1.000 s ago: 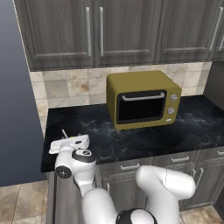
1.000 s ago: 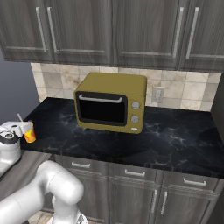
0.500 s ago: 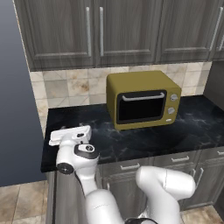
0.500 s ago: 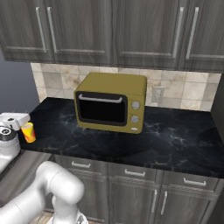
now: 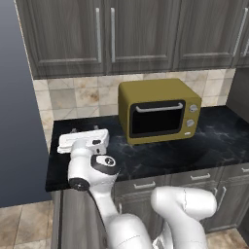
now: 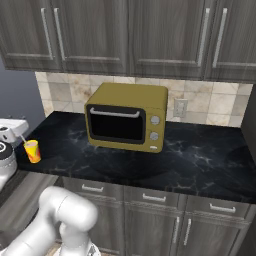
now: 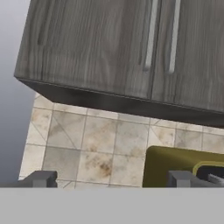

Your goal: Pick up the straw from the left drawer and put it inside the smoothie cup.

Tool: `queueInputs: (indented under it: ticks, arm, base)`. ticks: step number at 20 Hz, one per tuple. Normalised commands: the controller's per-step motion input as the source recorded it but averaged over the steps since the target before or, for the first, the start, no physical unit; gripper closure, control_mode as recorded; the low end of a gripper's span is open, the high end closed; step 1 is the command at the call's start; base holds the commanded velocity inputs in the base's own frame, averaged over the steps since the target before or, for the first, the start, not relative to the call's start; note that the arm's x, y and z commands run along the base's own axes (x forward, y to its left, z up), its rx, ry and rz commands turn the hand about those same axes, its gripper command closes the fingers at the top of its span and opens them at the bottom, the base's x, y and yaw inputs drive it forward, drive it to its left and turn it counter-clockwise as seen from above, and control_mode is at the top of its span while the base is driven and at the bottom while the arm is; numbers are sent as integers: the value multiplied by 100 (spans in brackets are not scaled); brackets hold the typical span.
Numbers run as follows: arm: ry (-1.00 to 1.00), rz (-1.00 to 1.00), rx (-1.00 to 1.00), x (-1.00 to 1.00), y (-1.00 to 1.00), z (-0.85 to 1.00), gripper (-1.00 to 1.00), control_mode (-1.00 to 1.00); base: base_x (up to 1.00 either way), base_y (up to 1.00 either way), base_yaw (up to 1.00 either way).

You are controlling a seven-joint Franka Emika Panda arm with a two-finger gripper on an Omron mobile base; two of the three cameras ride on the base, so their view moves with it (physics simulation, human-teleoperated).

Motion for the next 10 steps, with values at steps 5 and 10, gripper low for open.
queueInputs:
  ticks: [5, 10]
  arm:
    - [-3, 0, 0, -59, -56, 73, -100, -100]
    - [-1, -4, 0, -34, -73, 74, -100, -100]
  base:
    - [0, 0, 0]
    - [0, 0, 0]
